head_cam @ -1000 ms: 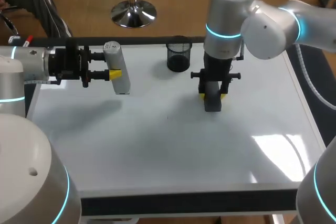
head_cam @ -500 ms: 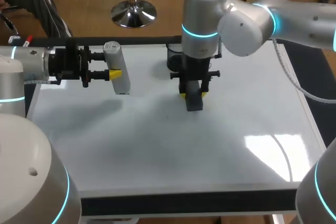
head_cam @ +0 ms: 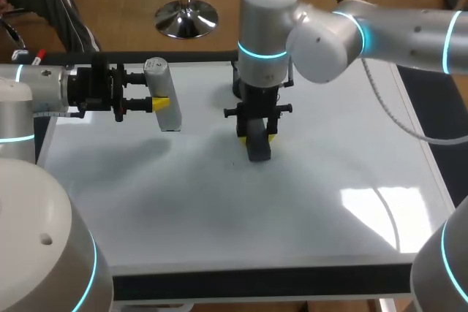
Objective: Pick up the inspection probe, press it on each red-marked spot on the whiteboard one by one, put down the probe, pick up the eraser, and wipe off all the red marks.
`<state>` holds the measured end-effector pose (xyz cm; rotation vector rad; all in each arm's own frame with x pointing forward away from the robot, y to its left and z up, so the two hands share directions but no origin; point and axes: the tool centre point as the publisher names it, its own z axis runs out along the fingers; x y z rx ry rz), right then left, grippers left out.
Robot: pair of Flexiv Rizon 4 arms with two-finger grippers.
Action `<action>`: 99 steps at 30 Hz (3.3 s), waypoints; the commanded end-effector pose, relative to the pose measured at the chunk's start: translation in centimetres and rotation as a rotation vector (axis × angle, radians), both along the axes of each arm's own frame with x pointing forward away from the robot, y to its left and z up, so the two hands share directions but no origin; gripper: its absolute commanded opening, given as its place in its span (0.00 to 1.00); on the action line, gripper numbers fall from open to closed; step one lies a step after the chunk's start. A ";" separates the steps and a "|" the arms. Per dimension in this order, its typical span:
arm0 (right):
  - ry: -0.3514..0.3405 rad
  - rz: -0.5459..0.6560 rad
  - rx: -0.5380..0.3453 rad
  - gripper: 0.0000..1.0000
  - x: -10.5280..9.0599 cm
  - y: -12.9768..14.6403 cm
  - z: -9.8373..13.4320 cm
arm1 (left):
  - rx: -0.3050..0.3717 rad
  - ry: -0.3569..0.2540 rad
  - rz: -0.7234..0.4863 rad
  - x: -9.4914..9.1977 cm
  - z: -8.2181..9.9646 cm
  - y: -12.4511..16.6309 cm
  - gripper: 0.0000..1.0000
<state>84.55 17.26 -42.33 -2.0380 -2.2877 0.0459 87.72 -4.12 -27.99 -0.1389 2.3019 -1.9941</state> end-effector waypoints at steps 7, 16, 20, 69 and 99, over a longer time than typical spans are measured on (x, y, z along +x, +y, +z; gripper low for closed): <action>0.024 -0.024 0.030 0.00 -0.1 -1.8 -1.3 | -0.002 0.000 -0.002 0.1 0.0 0.0 0.00; 0.047 -0.077 0.022 0.00 0.3 -5.3 -2.1 | -0.002 0.000 -0.002 0.1 0.0 0.0 0.00; 0.039 -0.100 0.010 0.00 0.2 -6.8 -1.8 | -0.002 0.000 -0.002 0.1 0.0 0.0 0.00; -0.025 -0.085 0.005 0.00 -5.4 -18.7 3.3 | -0.002 0.000 -0.002 0.1 0.0 0.0 0.00; -0.013 -0.096 0.028 0.00 -6.0 -22.2 0.1 | -0.002 0.000 -0.002 0.1 0.0 0.0 0.00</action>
